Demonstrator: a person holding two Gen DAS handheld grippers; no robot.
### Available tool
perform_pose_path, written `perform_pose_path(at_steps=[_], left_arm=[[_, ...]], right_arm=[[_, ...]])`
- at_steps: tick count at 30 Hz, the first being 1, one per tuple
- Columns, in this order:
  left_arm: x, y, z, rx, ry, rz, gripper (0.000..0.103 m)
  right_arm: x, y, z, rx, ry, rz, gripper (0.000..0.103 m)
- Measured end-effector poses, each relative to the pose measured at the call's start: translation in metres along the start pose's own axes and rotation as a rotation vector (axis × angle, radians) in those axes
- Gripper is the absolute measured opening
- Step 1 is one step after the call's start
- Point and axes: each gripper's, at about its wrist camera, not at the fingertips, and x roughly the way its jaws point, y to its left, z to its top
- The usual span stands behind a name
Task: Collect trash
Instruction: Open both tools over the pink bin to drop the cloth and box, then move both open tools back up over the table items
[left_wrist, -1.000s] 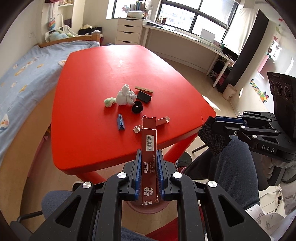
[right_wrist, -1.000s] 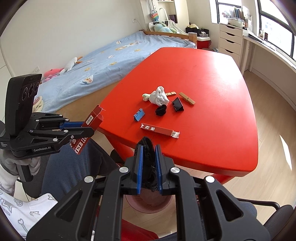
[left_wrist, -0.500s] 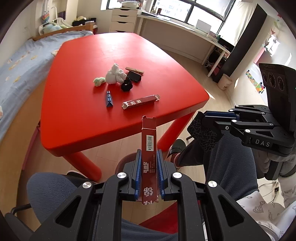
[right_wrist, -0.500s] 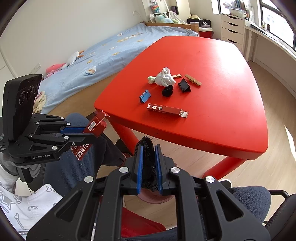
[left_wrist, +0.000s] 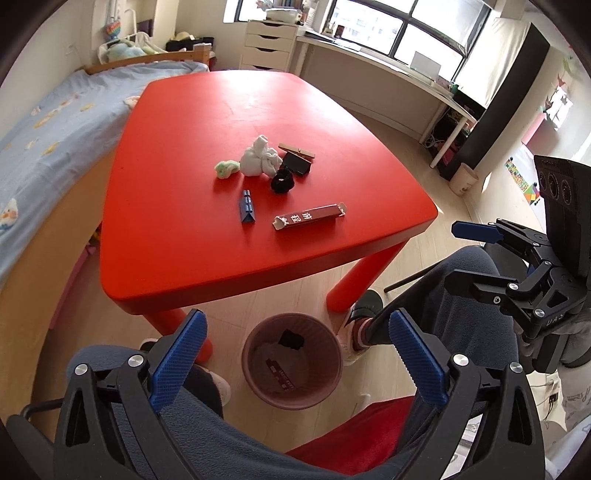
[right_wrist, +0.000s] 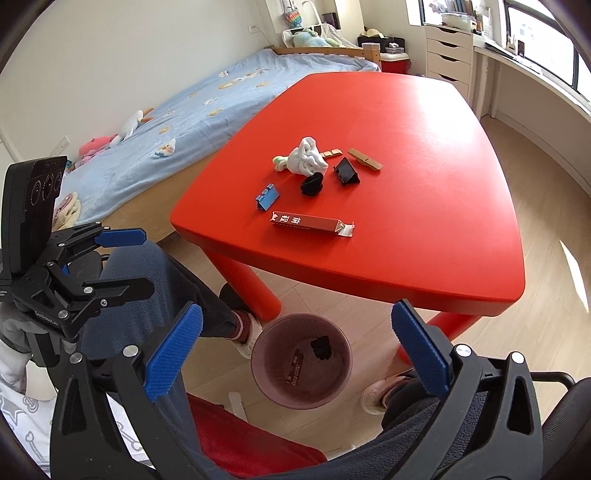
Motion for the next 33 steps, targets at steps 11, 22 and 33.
perform_pose_path(at_steps=[11,22,33], left_arm=[[0.001,0.008,0.003,-0.033,-0.006,0.011,0.095],[0.0,0.011,0.003,-0.043,-0.009,0.011,0.095],[0.001,0.012,0.009,-0.044,-0.014,0.015,0.095]], right_arm=[[0.006,-0.004,-0.001,0.015,0.032,-0.007,0.1],[0.008,-0.004,-0.002,0.022,0.036,0.0,0.1],[0.007,-0.01,0.002,0.041,0.033,0.012,0.1]])
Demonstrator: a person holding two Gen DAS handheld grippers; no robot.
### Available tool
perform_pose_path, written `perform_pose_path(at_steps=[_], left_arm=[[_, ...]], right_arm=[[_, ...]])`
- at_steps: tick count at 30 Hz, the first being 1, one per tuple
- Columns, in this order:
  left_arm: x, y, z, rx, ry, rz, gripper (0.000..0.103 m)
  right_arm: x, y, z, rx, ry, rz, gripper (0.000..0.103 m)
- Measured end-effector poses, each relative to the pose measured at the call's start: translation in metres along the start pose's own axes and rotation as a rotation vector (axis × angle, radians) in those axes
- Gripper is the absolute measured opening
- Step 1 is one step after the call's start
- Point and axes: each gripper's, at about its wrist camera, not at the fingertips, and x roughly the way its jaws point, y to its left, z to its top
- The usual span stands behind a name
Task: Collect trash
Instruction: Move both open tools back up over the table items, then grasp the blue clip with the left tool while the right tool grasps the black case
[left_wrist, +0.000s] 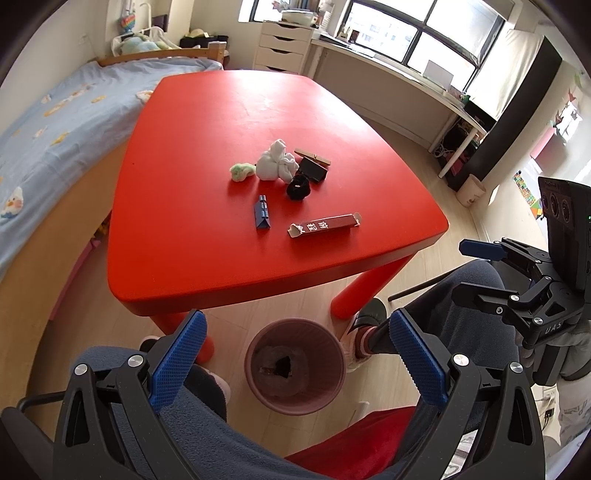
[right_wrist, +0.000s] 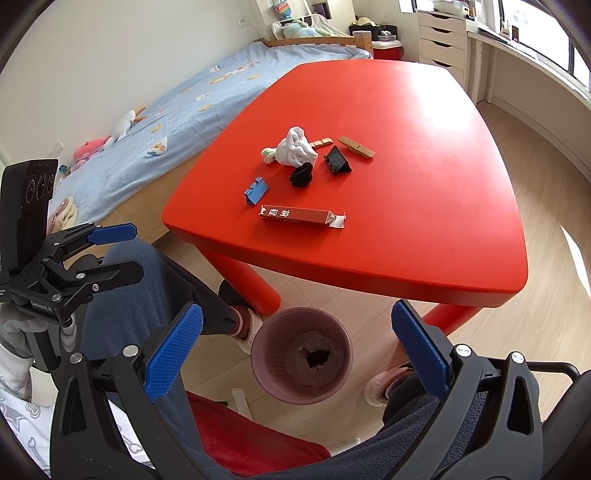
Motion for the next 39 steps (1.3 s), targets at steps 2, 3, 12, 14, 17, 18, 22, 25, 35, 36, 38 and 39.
perform_pose_path(at_steps=[2,3,12,14,17,18,22,25,35,36,38,39], left_arm=[[0.0,0.001,0.005,0.005,-0.005,0.004,0.095],[-0.001,0.001,0.008,0.008,-0.009,0.008,0.095],[0.005,0.009,0.038,0.019,-0.028,0.01,0.095],[0.007,0.009,0.044,0.025,-0.03,0.013,0.095],[0.012,0.01,0.055,0.036,-0.028,0.024,0.095],[0.014,0.01,0.059,0.039,-0.026,0.023,0.095],[0.025,0.015,0.069,0.034,-0.013,0.035,0.095],[0.036,0.018,0.077,0.029,0.006,0.041,0.095],[0.084,0.026,0.096,0.016,0.084,0.063,0.095],[0.089,0.027,0.097,0.012,0.094,0.066,0.095],[0.1,0.03,0.098,0.004,0.114,0.075,0.095],[0.104,0.031,0.098,0.001,0.122,0.079,0.095]], right_arm=[[-0.001,-0.001,0.003,-0.005,-0.004,-0.005,0.1],[-0.001,-0.001,0.005,-0.01,-0.007,-0.009,0.1],[-0.002,-0.011,0.04,-0.015,-0.035,-0.005,0.1],[-0.002,-0.014,0.051,-0.022,-0.043,-0.01,0.1],[0.001,-0.016,0.07,-0.036,-0.051,-0.016,0.1],[0.002,-0.017,0.076,-0.044,-0.052,-0.025,0.1],[0.015,-0.023,0.1,-0.06,-0.045,-0.046,0.1],[0.029,-0.029,0.114,-0.064,-0.029,-0.057,0.1],[0.091,-0.045,0.15,-0.075,0.069,-0.069,0.1],[0.097,-0.047,0.152,-0.07,0.08,-0.069,0.1],[0.108,-0.051,0.155,-0.06,0.099,-0.065,0.1],[0.113,-0.051,0.157,-0.058,0.107,-0.067,0.1]])
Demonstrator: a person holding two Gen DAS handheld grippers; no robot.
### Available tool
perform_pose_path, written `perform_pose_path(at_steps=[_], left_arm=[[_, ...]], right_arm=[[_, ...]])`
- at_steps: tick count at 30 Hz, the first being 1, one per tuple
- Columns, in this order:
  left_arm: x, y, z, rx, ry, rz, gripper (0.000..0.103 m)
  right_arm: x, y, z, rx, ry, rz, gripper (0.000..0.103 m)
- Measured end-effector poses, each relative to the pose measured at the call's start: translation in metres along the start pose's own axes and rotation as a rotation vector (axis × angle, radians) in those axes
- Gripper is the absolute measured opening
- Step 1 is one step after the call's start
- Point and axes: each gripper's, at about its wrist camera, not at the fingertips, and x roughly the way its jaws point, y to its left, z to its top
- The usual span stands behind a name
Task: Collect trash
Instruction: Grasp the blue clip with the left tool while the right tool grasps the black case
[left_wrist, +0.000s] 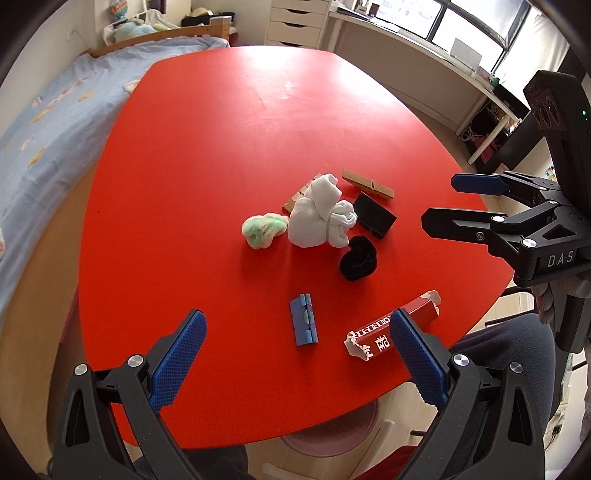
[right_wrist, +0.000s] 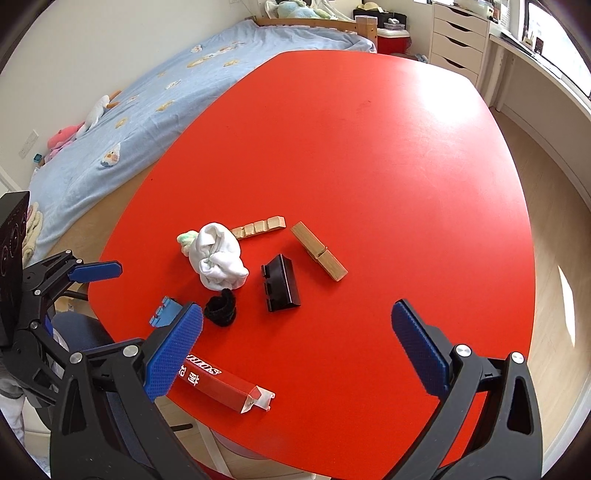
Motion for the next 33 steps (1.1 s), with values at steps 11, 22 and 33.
perform_pose_path(at_steps=[11,22,33], left_arm=[[0.021,0.001,0.005,-0.017,0.028,0.028,0.095],[0.022,-0.006,0.002,0.012,0.032,0.061,0.047],[0.021,-0.005,0.001,0.029,0.037,0.04,0.014]], right_arm=[[0.039,-0.003,0.008,0.009,0.058,0.006,0.078],[0.049,0.005,0.005,-0.046,0.07,-0.008,0.052],[0.046,0.006,0.001,-0.086,0.064,-0.027,0.026]])
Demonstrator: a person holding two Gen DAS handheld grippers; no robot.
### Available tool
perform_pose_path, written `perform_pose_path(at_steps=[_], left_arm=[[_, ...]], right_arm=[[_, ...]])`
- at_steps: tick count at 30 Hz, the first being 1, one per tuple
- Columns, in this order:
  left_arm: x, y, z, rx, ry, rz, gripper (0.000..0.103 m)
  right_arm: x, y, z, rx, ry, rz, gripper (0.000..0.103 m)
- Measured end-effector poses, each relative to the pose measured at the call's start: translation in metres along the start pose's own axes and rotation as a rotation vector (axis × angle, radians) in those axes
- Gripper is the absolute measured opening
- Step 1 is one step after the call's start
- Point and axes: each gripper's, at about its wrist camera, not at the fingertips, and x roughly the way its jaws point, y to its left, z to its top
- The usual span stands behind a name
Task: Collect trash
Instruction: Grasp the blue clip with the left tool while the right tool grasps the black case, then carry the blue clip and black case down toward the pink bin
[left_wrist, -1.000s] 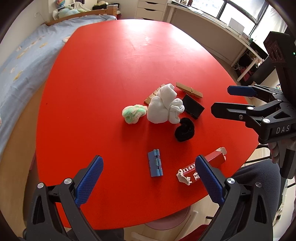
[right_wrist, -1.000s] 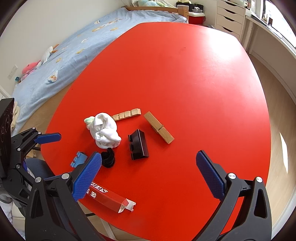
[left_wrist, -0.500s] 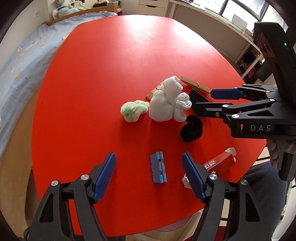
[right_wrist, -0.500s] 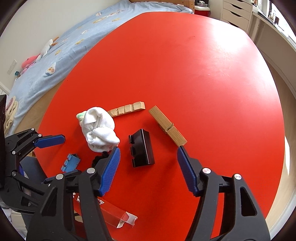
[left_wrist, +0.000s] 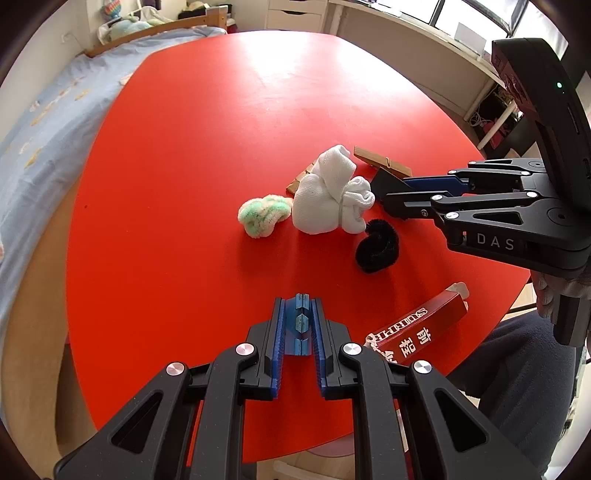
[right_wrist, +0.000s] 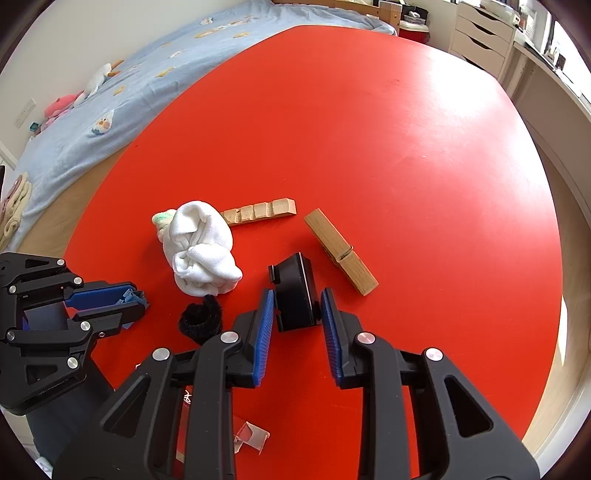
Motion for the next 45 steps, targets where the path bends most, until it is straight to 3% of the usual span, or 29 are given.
perform_pose_path(at_steps=[30,45], left_arm=[[-0.035,0.003,-0.008,0.012,-0.083,-0.041,0.014],[-0.081,-0.014,-0.026,0.05,-0.158,-0.08,0.014]], right_arm=[[-0.05,0.005,-0.011,0.029,-0.109,0.009,0.024],[-0.112,0.026,-0.052,0.021,-0.215,0.056,0.024]])
